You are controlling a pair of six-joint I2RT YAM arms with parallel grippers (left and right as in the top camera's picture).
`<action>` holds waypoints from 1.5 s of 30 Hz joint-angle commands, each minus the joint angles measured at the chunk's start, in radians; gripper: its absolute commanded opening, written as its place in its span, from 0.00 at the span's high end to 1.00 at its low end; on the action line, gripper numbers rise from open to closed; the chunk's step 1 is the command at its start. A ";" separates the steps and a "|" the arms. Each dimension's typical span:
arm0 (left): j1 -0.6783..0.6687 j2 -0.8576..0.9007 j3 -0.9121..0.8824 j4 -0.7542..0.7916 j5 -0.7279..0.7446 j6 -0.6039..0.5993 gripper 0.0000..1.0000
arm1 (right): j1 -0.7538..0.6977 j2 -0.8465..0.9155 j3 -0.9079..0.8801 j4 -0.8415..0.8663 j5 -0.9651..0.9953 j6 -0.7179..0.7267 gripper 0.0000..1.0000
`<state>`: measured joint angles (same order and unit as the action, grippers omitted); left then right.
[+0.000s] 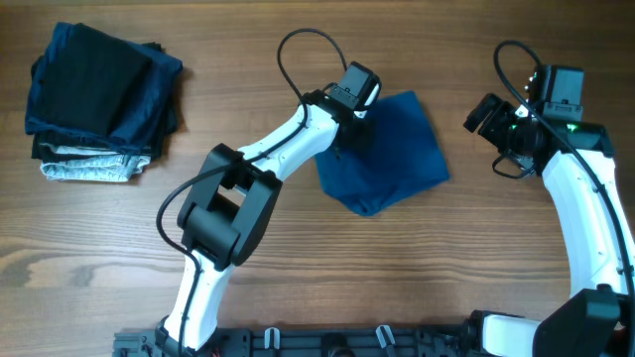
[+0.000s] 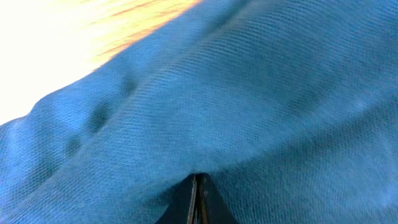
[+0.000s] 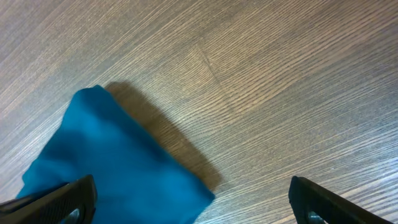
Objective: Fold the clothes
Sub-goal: 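Drag the folded shirt leftward toward the clothes stack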
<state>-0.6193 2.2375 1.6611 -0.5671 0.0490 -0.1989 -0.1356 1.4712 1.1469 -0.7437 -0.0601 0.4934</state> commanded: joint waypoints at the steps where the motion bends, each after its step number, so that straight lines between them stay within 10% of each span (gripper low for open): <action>1: 0.142 0.072 -0.025 -0.064 -0.196 -0.220 0.96 | 0.001 0.007 -0.001 0.002 -0.011 0.007 0.01; 8: 0.344 0.065 -0.024 -0.136 -0.034 -0.284 0.96 | 0.001 0.007 -0.001 0.002 -0.011 0.006 0.00; 22: 0.287 -0.238 -0.049 -0.458 -0.013 -0.198 0.96 | 0.001 0.007 -0.001 0.002 -0.011 0.006 0.00; 45: 0.073 -0.238 -0.467 -0.007 0.145 -0.365 0.96 | 0.001 0.007 -0.001 0.002 -0.011 0.006 0.00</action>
<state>-0.4648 1.9503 1.2346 -0.5648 0.1143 -0.4706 -0.1356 1.4715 1.1469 -0.7437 -0.0601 0.4934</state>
